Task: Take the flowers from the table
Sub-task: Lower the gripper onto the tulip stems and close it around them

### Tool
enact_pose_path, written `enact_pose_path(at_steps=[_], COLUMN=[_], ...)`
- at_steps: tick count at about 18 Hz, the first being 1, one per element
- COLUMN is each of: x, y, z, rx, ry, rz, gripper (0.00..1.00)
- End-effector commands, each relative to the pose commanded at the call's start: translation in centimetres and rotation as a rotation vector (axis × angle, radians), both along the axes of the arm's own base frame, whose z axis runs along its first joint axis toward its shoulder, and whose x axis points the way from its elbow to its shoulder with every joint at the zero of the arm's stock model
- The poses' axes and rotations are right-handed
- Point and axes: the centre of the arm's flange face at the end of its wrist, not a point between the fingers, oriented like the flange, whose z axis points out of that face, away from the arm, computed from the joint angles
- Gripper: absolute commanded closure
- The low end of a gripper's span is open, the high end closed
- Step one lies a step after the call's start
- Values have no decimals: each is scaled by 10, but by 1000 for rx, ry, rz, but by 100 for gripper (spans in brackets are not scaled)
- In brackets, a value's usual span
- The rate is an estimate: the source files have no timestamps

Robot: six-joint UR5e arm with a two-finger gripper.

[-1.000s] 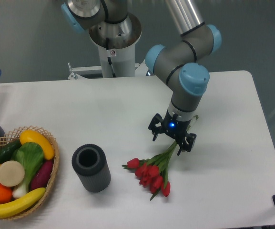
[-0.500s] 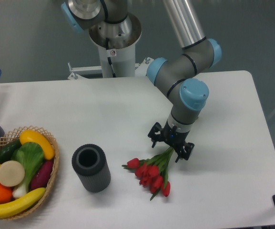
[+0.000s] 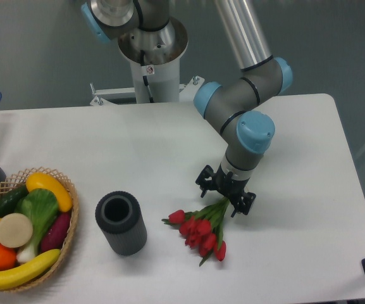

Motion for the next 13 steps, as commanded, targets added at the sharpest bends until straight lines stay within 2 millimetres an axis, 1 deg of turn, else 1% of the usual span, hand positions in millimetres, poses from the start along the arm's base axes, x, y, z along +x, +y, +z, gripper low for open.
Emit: enact_pose_path(at_steps=[2, 3, 4, 7, 9, 11, 13], x=[1, 1, 1, 1, 2, 2, 2], y=[0, 0, 0, 0, 1, 1, 1], z=[-1, -1, -1, 0, 2, 2, 4], rx=[-2, -2, -2, -2, -1, -2, 0], ry=[-1, -1, -1, 0, 0, -2, 2], rz=[0, 0, 0, 1, 6, 7, 7], gripper=[12, 20, 33, 45, 57, 64, 65])
